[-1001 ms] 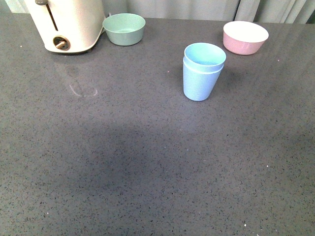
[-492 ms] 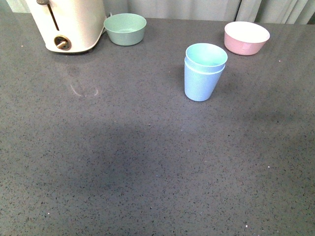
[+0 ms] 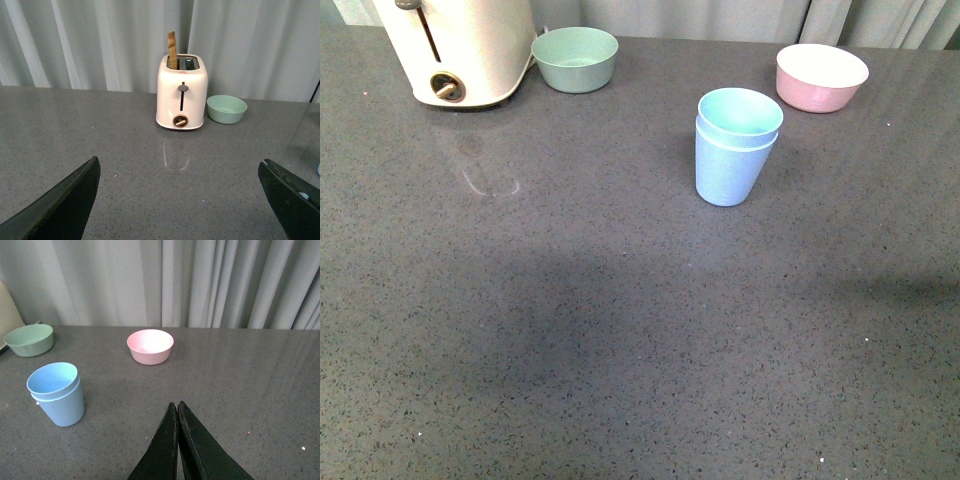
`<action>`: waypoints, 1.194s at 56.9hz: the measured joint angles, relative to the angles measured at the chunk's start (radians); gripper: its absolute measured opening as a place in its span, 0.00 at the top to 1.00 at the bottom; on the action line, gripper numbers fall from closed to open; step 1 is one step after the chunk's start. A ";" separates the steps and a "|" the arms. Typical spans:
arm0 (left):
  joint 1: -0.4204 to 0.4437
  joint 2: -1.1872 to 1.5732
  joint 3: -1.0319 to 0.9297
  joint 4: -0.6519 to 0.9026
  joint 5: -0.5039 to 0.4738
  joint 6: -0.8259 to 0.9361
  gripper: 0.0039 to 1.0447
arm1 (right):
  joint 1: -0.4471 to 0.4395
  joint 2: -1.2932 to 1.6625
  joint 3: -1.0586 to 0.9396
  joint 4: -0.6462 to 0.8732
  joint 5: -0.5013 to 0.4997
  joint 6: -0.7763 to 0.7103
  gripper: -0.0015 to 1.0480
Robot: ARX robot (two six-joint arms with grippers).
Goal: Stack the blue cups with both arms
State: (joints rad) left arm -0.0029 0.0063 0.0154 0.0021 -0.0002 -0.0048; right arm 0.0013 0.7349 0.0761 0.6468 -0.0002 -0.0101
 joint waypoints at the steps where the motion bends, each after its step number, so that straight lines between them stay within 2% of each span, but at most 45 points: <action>1: 0.000 0.000 0.000 0.000 0.000 0.000 0.08 | 0.000 -0.012 -0.004 -0.008 0.000 0.000 0.98; 9: 0.000 0.000 0.000 0.000 0.000 0.000 0.08 | 0.000 -0.088 -0.024 -0.062 0.000 0.000 0.98; 15: 0.000 0.000 0.000 0.000 0.000 0.000 0.08 | 0.000 -0.119 -0.052 -0.045 0.002 0.000 0.98; 54: 0.000 0.000 0.000 0.000 0.000 0.000 0.08 | 0.000 -0.471 -0.053 -0.383 0.000 0.000 0.98; 68: 0.000 0.000 0.000 0.000 0.000 0.000 0.08 | 0.000 -0.536 -0.053 -0.447 0.000 0.000 0.98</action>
State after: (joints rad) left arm -0.0029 0.0063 0.0154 0.0021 -0.0002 -0.0048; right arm 0.0013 0.1989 0.0235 0.2001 -0.0006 -0.0097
